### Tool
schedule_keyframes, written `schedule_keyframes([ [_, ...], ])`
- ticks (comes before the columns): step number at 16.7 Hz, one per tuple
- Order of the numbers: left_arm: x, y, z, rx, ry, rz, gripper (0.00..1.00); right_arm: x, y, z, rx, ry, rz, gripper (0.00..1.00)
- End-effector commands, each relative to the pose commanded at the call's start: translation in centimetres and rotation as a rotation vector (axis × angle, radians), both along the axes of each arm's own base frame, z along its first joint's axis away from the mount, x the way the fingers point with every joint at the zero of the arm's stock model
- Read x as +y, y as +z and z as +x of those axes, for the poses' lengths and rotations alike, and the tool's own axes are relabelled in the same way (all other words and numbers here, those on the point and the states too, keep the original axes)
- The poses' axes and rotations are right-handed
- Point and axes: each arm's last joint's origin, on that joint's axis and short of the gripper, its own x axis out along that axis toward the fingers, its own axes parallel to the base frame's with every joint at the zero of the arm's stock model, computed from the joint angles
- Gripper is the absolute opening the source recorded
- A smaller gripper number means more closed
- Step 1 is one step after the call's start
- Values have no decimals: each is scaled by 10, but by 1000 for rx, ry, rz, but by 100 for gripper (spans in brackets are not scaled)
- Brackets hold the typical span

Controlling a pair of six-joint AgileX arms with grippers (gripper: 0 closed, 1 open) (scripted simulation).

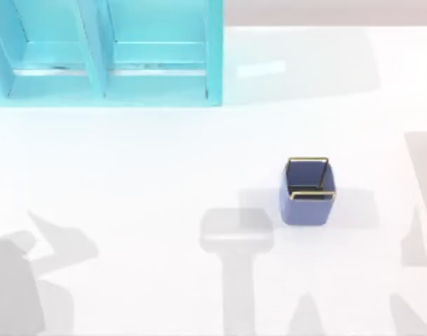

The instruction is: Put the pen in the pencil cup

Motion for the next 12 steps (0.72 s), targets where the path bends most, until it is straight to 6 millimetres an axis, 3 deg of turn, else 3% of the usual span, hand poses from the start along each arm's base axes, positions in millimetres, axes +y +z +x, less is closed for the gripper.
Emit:
schedule_keyframes([
  [3, 45, -27, 16, 111, 101, -188, 100, 0, 0, 0, 0, 0, 0, 100],
  [6, 77, -51, 20, 185, 184, -331, 100, 0, 0, 0, 0, 0, 0, 100],
  [9, 90, -63, 19, 218, 224, -398, 100, 0, 0, 0, 0, 0, 0, 100],
  [12, 90, -63, 19, 219, 225, -400, 100, 0, 0, 0, 0, 0, 0, 100],
])
